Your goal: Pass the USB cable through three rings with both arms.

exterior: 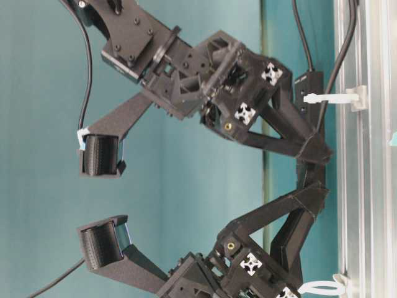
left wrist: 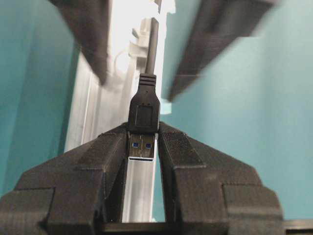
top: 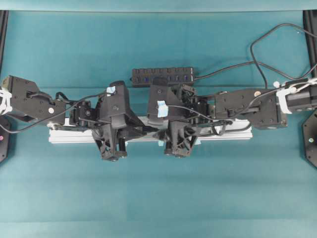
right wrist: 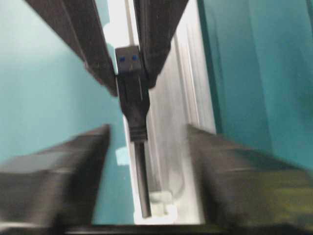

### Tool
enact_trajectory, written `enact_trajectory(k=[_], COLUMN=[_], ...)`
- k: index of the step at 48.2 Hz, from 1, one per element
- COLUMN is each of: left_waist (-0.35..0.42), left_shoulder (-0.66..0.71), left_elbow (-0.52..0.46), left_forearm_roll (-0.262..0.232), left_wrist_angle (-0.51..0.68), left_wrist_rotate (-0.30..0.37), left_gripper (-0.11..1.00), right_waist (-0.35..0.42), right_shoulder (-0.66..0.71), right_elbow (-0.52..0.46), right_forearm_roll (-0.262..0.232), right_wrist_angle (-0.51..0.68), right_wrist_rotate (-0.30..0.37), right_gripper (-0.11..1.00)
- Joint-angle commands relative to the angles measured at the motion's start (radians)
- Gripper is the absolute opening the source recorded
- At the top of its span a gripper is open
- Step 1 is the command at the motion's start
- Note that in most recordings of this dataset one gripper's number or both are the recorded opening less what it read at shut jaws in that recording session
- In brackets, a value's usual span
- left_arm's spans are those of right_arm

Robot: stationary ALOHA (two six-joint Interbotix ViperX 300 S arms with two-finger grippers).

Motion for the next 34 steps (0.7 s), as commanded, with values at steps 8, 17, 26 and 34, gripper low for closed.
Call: enact_trajectory(k=[8, 17, 26, 34], left_waist=[-0.002, 0.0, 0.006, 0.017], left_shoulder=[-0.018, -0.02, -0.031, -0.055], left_elbow=[-0.011, -0.014, -0.009, -0.006], left_forearm_roll=[0.002, 0.003, 0.002, 0.002], left_wrist_angle=[-0.005, -0.003, 0.0, 0.015], left_wrist_rotate=[-0.006, -0.006, -0.012, -0.029], left_gripper=[0.21, 0.21, 0.21, 0.21], right_waist=[0.009, 0.012, 0.012, 0.012], right_shoulder=[-0.002, 0.002, 0.005, 0.005], right_elbow=[-0.028, -0.035, -0.04, -0.041], right_forearm_roll=[-0.002, -0.002, -0.002, -0.003], right_wrist_angle=[0.003, 0.018, 0.025, 0.037], right_wrist_rotate=[-0.011, -0.011, -0.011, -0.011], right_gripper=[-0.06, -0.06, -0.06, -0.06])
